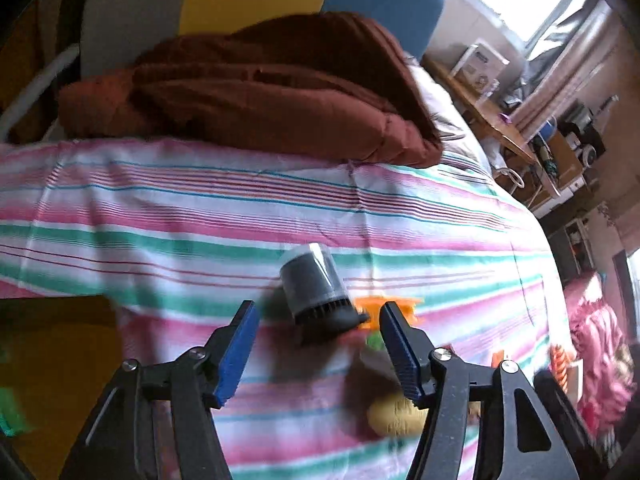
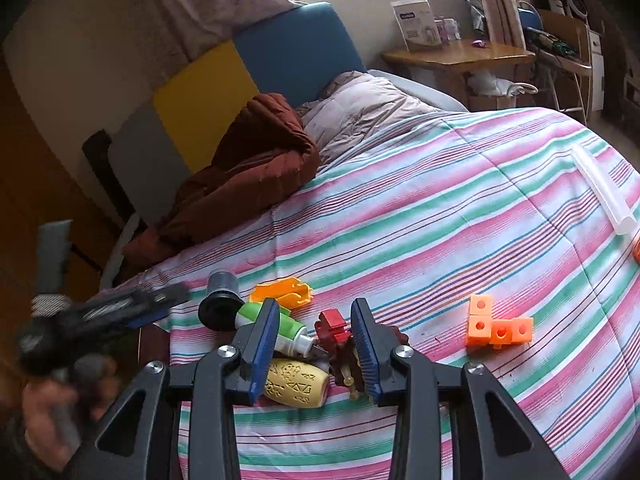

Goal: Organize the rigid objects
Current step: 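Grasp the black cylinder cup with the left gripper while the right moves to the toys, then carry the black cup over the tray while the right gripper grasps the yellow egg, then set the black cup down in the tray and open the left gripper, then carry the yellow egg toy with the right gripper into the gold tray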

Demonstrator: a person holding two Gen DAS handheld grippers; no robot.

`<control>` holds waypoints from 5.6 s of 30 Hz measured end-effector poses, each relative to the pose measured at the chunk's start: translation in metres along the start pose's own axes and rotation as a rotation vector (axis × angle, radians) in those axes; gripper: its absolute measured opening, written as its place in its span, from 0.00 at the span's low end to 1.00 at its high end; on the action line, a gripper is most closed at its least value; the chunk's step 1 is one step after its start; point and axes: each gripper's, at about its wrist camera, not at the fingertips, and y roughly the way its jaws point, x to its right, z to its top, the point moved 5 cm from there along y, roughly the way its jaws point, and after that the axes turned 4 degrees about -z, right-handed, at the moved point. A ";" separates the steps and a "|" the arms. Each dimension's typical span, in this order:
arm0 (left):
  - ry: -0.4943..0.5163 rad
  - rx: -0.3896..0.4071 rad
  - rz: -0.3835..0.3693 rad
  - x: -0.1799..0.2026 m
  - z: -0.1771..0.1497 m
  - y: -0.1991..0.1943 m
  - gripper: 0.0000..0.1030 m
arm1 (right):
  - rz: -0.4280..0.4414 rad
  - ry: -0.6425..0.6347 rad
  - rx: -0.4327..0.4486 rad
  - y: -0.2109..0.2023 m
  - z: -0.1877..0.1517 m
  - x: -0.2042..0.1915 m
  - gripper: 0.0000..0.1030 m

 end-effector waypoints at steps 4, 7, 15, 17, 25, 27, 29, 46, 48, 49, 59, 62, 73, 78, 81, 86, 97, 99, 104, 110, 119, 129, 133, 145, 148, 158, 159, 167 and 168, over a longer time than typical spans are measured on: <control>-0.056 -0.028 -0.010 -0.005 0.011 0.026 0.70 | 0.007 0.000 0.016 -0.004 0.003 -0.001 0.36; -0.053 -0.048 0.017 -0.007 0.014 0.044 0.67 | 0.016 0.008 0.013 -0.004 0.003 0.000 0.37; 0.043 -0.045 0.032 0.003 -0.011 0.040 0.43 | 0.010 -0.007 0.015 -0.002 0.005 0.001 0.37; 0.052 -0.027 0.020 0.003 -0.019 0.024 0.43 | 0.021 -0.007 0.003 0.000 0.004 0.001 0.37; 0.172 0.066 -0.005 0.013 -0.060 -0.051 0.42 | 0.157 -0.051 -0.158 0.026 -0.016 -0.020 0.37; 0.175 0.081 -0.027 0.013 -0.072 -0.068 0.42 | 0.153 -0.086 -0.188 0.035 -0.023 -0.028 0.37; 0.178 0.096 -0.045 0.015 -0.082 -0.083 0.42 | 0.132 -0.123 -0.210 0.045 -0.031 -0.033 0.37; 0.151 0.198 0.004 -0.059 -0.166 -0.196 0.42 | 0.164 -0.298 -0.385 0.076 -0.072 -0.057 0.43; 0.103 0.219 0.039 -0.083 -0.174 -0.209 0.42 | 0.143 -0.316 -0.390 0.079 -0.077 -0.058 0.43; 0.081 0.228 0.055 -0.093 -0.179 -0.214 0.42 | 0.132 -0.320 -0.394 0.082 -0.079 -0.059 0.44; -0.125 0.291 0.215 -0.186 -0.231 -0.266 0.42 | 0.086 -0.301 -0.349 0.091 -0.084 -0.068 0.51; -0.159 0.312 0.250 -0.201 -0.236 -0.277 0.42 | 0.068 -0.307 -0.329 0.093 -0.084 -0.072 0.51; -0.118 0.300 0.284 -0.204 -0.229 -0.264 0.42 | -0.036 -0.461 -0.282 0.097 -0.090 -0.084 0.42; -0.084 0.234 0.289 -0.203 -0.214 -0.233 0.42 | -0.034 -0.465 -0.292 0.098 -0.091 -0.083 0.42; -0.051 0.211 0.295 -0.203 -0.204 -0.219 0.42 | -0.029 -0.455 -0.297 0.099 -0.091 -0.084 0.42; -0.029 0.118 0.325 -0.215 -0.193 -0.189 0.42 | -0.030 -0.467 -0.295 0.099 -0.091 -0.084 0.42; -0.022 0.084 0.408 -0.240 -0.174 -0.171 0.42 | -0.042 -0.496 -0.280 0.099 -0.094 -0.087 0.42; -0.006 0.099 0.434 -0.240 -0.174 -0.173 0.43 | -0.042 -0.496 -0.280 0.099 -0.094 -0.088 0.42; 0.011 0.132 0.462 -0.237 -0.180 -0.188 0.63 | -0.039 -0.489 -0.286 0.099 -0.093 -0.088 0.42; -0.019 0.223 0.470 -0.226 -0.193 -0.220 0.65 | -0.038 -0.493 -0.282 0.099 -0.093 -0.087 0.42; -0.026 0.352 0.510 -0.199 -0.224 -0.264 0.68 | -0.042 -0.502 -0.258 0.096 -0.097 -0.089 0.42; -0.046 0.344 0.512 -0.195 -0.250 -0.267 0.68 | -0.045 -0.508 -0.240 0.092 -0.099 -0.088 0.42; -0.062 0.347 0.504 -0.198 -0.254 -0.267 0.68 | -0.071 -0.539 -0.244 0.091 -0.104 -0.089 0.41; -0.112 0.368 0.471 -0.213 -0.263 -0.272 0.68 | -0.136 -0.484 -0.292 0.081 -0.108 -0.083 0.41; -0.118 0.379 0.470 -0.215 -0.264 -0.275 0.68 | -0.140 -0.456 -0.283 0.071 -0.107 -0.079 0.41; -0.146 0.398 0.468 -0.224 -0.269 -0.281 0.68 | -0.041 -0.472 -0.162 0.009 -0.093 -0.118 0.41; -0.149 0.401 0.471 -0.225 -0.270 -0.282 0.68 | -0.014 -0.486 -0.148 0.000 -0.093 -0.130 0.41; -0.171 0.429 0.503 -0.237 -0.277 -0.297 0.68 | 0.216 -0.605 -0.140 -0.029 -0.128 -0.234 0.41; -0.174 0.432 0.508 -0.238 -0.277 -0.299 0.68 | 0.250 -0.619 -0.150 -0.031 -0.137 -0.249 0.41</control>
